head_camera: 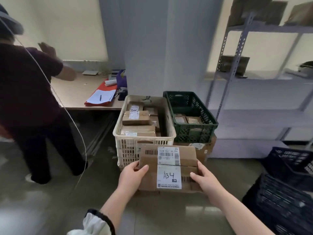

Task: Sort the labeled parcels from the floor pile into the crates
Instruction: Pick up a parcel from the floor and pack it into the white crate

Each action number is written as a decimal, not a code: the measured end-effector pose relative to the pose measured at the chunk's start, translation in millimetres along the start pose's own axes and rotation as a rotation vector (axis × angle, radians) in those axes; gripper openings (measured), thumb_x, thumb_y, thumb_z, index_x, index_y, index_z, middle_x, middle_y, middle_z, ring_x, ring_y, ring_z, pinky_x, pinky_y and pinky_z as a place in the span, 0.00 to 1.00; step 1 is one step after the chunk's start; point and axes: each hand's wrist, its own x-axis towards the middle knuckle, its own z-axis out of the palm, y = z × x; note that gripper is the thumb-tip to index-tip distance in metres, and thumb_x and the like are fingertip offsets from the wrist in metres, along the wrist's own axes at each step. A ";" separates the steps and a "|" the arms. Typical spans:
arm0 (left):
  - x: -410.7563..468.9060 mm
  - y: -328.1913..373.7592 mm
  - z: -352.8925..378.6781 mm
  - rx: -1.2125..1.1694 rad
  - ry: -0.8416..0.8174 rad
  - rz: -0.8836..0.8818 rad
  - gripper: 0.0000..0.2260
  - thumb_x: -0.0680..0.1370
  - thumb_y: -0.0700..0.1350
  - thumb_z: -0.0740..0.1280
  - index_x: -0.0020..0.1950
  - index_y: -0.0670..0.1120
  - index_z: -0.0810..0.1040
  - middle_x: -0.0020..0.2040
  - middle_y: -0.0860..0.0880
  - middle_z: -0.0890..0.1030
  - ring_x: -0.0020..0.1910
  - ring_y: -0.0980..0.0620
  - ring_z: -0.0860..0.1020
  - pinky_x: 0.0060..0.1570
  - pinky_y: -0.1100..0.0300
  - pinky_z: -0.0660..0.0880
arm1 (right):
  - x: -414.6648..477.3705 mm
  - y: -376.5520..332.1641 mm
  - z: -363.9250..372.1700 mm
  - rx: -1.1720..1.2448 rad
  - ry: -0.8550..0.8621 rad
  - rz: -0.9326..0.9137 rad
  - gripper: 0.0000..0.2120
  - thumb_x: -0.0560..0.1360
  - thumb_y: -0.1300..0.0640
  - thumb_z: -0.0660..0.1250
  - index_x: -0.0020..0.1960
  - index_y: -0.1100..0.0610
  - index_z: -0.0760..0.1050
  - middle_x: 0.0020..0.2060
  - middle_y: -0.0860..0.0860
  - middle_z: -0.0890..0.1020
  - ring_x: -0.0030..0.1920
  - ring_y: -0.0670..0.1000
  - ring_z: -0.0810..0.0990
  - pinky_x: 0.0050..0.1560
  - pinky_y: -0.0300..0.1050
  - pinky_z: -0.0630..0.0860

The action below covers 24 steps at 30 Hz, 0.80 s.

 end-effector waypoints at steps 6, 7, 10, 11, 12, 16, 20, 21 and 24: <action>94.5 35.5 -8.5 -0.012 0.046 -0.022 0.19 0.78 0.49 0.66 0.68 0.48 0.73 0.49 0.53 0.80 0.49 0.54 0.78 0.42 0.63 0.76 | 107.0 -49.3 18.1 -0.019 -0.011 -0.013 0.28 0.79 0.62 0.61 0.75 0.47 0.58 0.64 0.45 0.70 0.59 0.48 0.73 0.58 0.43 0.72; 115.0 40.4 -9.5 -0.013 0.045 -0.034 0.19 0.78 0.49 0.66 0.69 0.48 0.72 0.51 0.52 0.79 0.50 0.53 0.78 0.44 0.62 0.77 | 127.9 -54.7 22.6 -0.015 -0.011 -0.010 0.28 0.79 0.62 0.61 0.75 0.46 0.58 0.64 0.45 0.70 0.60 0.49 0.73 0.59 0.45 0.72; 171.3 46.7 -12.9 -0.019 0.036 -0.089 0.19 0.78 0.50 0.66 0.68 0.49 0.73 0.56 0.51 0.80 0.55 0.50 0.77 0.51 0.54 0.78 | 178.3 -66.7 35.3 -0.008 -0.003 0.018 0.26 0.79 0.63 0.60 0.74 0.46 0.61 0.63 0.46 0.72 0.61 0.51 0.74 0.62 0.51 0.73; 192.0 46.6 -13.8 -0.009 0.022 -0.100 0.19 0.78 0.51 0.66 0.68 0.50 0.73 0.56 0.51 0.80 0.55 0.50 0.77 0.50 0.54 0.78 | 195.7 -70.2 40.0 0.003 -0.005 0.031 0.25 0.79 0.64 0.59 0.73 0.46 0.63 0.61 0.47 0.75 0.60 0.51 0.76 0.62 0.52 0.74; 212.6 47.7 -14.7 -0.009 0.005 -0.104 0.19 0.78 0.51 0.66 0.68 0.51 0.73 0.55 0.51 0.80 0.55 0.50 0.77 0.47 0.56 0.78 | 213.1 -74.5 44.6 0.017 -0.015 0.037 0.24 0.79 0.65 0.59 0.72 0.46 0.64 0.60 0.47 0.77 0.59 0.51 0.77 0.61 0.52 0.75; 301.9 64.1 -25.0 -0.018 -0.021 -0.103 0.15 0.78 0.50 0.66 0.65 0.53 0.76 0.51 0.52 0.83 0.51 0.51 0.80 0.45 0.56 0.77 | 287.2 -104.9 64.4 0.049 -0.020 0.045 0.25 0.80 0.66 0.57 0.73 0.47 0.62 0.60 0.48 0.77 0.61 0.50 0.75 0.62 0.49 0.74; 386.3 89.5 -35.6 0.017 -0.046 -0.077 0.11 0.78 0.49 0.66 0.60 0.52 0.78 0.50 0.51 0.83 0.50 0.50 0.80 0.54 0.51 0.78 | 359.9 -134.5 81.1 0.043 0.005 0.057 0.23 0.80 0.63 0.58 0.73 0.48 0.62 0.58 0.49 0.77 0.60 0.51 0.75 0.63 0.50 0.73; 404.4 95.1 -36.4 0.037 -0.055 -0.072 0.13 0.78 0.49 0.65 0.61 0.51 0.78 0.50 0.51 0.83 0.50 0.51 0.81 0.53 0.53 0.78 | 376.0 -139.8 84.5 0.041 0.013 0.067 0.23 0.80 0.62 0.58 0.73 0.47 0.62 0.59 0.49 0.77 0.60 0.52 0.75 0.64 0.51 0.72; 461.0 108.9 -36.1 0.121 -0.067 -0.083 0.16 0.78 0.50 0.65 0.66 0.51 0.75 0.54 0.50 0.82 0.53 0.49 0.79 0.51 0.55 0.77 | 423.8 -153.2 92.1 0.058 0.039 0.109 0.24 0.80 0.60 0.58 0.74 0.46 0.60 0.61 0.49 0.76 0.61 0.52 0.74 0.63 0.51 0.72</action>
